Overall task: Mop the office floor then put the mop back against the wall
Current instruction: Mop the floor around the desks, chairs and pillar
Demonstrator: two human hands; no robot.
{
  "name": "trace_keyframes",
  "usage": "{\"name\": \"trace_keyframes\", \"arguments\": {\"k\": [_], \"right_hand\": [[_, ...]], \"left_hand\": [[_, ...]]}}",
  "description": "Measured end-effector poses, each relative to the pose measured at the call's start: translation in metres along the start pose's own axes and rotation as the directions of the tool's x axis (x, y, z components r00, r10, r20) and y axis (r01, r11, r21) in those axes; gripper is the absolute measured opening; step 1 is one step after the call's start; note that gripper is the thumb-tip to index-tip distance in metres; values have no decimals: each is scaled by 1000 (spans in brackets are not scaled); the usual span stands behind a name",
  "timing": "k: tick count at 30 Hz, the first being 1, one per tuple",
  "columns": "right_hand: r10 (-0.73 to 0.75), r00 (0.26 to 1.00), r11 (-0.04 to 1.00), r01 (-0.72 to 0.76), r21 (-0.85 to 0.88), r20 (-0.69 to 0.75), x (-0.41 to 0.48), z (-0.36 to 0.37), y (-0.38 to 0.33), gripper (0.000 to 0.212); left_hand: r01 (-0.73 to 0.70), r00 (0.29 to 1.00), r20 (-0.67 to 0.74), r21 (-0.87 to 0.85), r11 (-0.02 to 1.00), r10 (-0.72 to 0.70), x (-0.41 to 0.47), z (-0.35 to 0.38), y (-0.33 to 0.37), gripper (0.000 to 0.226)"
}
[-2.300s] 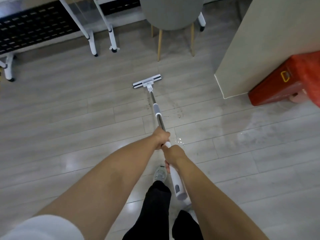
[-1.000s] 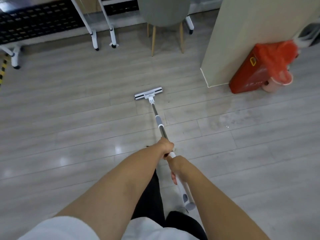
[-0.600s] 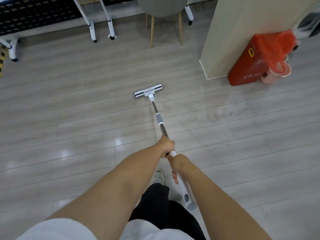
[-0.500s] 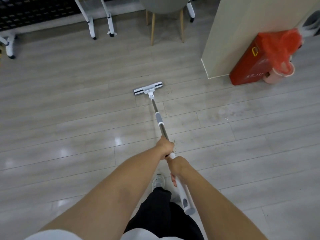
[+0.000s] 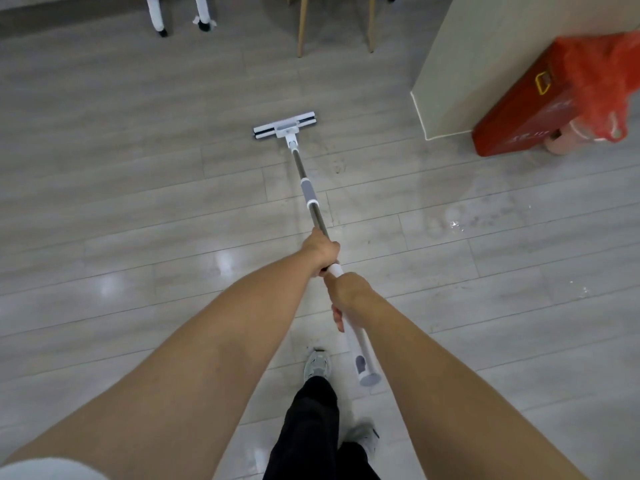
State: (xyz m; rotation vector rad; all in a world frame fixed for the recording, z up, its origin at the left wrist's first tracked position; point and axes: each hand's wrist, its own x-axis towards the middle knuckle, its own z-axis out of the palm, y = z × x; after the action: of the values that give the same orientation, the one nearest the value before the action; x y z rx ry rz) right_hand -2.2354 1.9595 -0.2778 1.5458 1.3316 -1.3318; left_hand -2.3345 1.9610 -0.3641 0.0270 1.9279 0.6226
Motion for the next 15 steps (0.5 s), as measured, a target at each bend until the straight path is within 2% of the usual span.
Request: {"name": "trace_keyframes", "arguments": {"k": [8, 15], "right_hand": [[-50, 997, 997, 53, 53, -61, 8, 10, 37, 43], [33, 999, 999, -33, 37, -9, -13, 34, 99, 45]], "left_hand": [[6, 1000, -23, 57, 998, -5, 1, 24, -24, 62], [2, 1000, -6, 108, 994, -2, -51, 53, -75, 63]]}}
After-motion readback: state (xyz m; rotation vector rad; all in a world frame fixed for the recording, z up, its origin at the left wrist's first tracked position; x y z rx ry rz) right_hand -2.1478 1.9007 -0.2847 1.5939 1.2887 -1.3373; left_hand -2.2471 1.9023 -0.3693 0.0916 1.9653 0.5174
